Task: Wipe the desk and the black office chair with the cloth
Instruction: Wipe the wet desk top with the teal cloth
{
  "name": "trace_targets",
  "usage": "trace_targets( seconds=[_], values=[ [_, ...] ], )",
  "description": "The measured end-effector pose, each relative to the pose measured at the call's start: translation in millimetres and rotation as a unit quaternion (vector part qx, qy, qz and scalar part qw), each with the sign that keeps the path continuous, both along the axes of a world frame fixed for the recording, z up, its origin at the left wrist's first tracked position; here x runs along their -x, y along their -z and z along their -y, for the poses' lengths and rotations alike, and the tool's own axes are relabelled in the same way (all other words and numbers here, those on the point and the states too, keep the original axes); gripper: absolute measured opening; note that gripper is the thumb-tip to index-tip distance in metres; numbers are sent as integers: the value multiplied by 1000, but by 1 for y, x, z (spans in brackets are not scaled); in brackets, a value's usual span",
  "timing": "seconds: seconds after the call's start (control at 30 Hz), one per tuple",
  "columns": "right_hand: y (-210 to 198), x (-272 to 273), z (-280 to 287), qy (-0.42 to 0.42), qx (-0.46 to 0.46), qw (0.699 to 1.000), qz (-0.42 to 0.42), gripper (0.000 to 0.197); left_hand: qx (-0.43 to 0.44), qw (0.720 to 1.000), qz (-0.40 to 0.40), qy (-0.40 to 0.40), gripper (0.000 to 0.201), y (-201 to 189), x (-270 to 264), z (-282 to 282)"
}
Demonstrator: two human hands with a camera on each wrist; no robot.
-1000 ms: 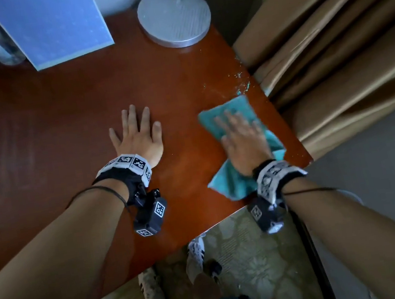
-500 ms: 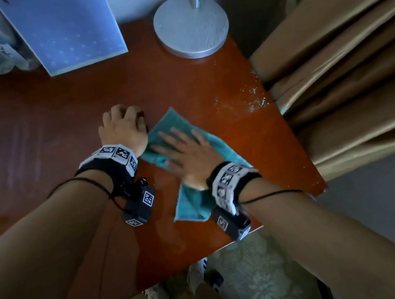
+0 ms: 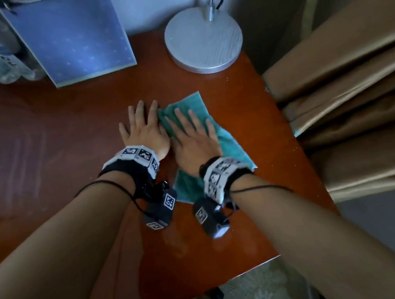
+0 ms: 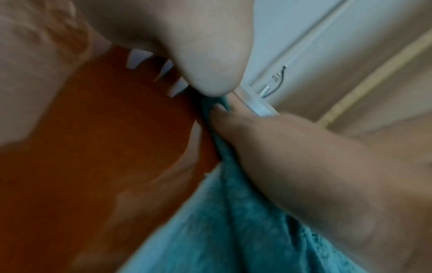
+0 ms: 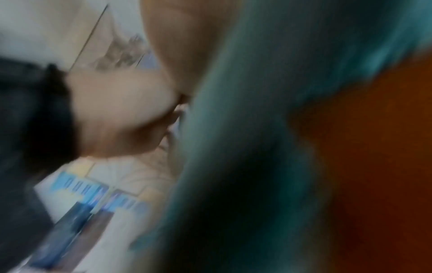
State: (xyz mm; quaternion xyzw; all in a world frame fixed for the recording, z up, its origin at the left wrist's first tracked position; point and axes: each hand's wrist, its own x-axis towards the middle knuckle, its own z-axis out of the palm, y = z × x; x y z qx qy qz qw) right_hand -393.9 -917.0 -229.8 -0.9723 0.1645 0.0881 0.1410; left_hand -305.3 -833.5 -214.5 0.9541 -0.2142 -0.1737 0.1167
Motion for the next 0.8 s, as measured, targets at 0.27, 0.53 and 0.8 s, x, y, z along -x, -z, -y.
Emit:
trace_targets(
  seconds=[0.27, 0.53, 0.8],
  values=[
    [5, -14, 144, 294, 0, 956, 2, 54, -58, 998, -35, 7, 58, 0, -24, 5],
    [22, -68, 153, 332, 45, 941, 53, 63, -98, 995, -5, 15, 62, 10, -23, 18],
    [22, -55, 165, 336, 45, 932, 128, 60, -104, 994, -9, 15, 63, 7, -23, 18]
  ],
)
